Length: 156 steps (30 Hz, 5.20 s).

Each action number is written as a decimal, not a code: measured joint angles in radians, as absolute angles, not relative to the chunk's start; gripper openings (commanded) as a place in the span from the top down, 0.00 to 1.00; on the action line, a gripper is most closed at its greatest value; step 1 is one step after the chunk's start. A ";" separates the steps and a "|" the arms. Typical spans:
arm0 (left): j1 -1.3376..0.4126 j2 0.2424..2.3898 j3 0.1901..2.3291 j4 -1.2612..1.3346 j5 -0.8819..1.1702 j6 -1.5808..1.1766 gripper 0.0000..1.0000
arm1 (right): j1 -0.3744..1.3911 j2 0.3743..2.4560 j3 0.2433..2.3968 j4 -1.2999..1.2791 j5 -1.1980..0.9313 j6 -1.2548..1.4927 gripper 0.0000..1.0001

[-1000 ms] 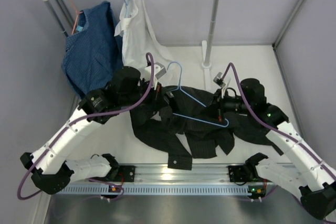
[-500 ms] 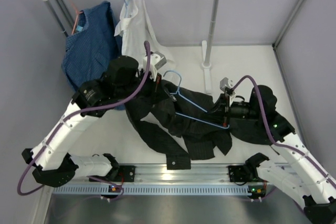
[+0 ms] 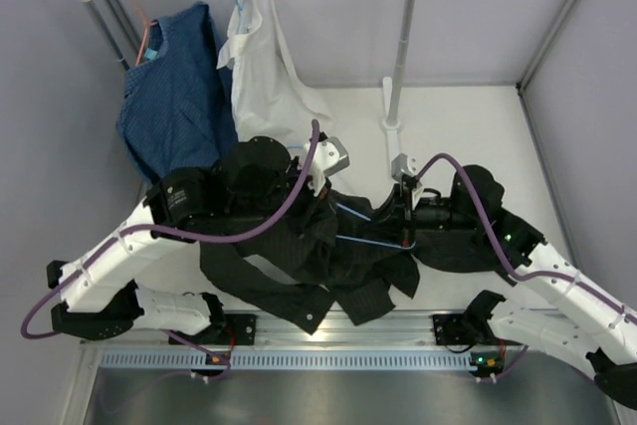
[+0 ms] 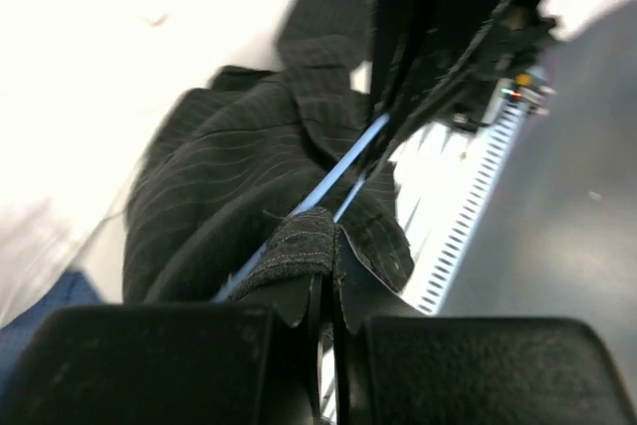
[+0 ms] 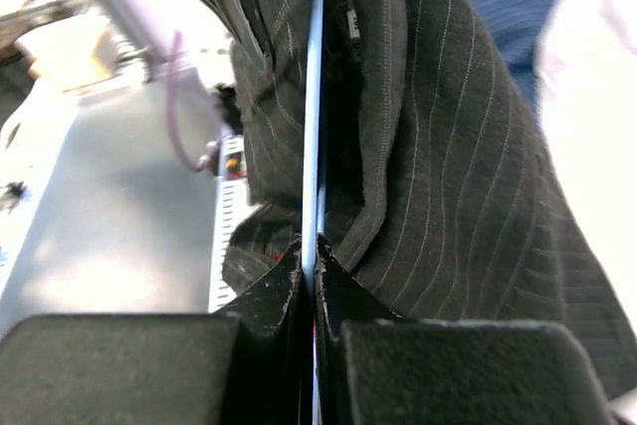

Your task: Place the shirt on the hanger

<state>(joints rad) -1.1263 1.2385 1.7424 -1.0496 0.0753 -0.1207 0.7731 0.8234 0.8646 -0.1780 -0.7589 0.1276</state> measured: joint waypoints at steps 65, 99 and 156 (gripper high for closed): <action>-1.105 1.068 1.505 -0.754 0.118 0.462 0.33 | 0.811 0.340 0.379 0.184 -0.450 0.426 1.00; -1.034 1.055 1.486 -0.833 0.181 0.516 0.21 | 0.811 0.297 0.380 0.073 -0.500 0.385 1.00; -1.019 1.147 1.467 -0.832 0.430 0.524 1.00 | 0.812 0.377 0.427 0.104 -0.635 0.377 1.00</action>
<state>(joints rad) -1.0195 1.1465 1.4673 -0.8318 0.4297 0.5236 0.8116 0.3771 0.4274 0.1040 -0.6353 0.3775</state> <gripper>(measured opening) 0.158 0.004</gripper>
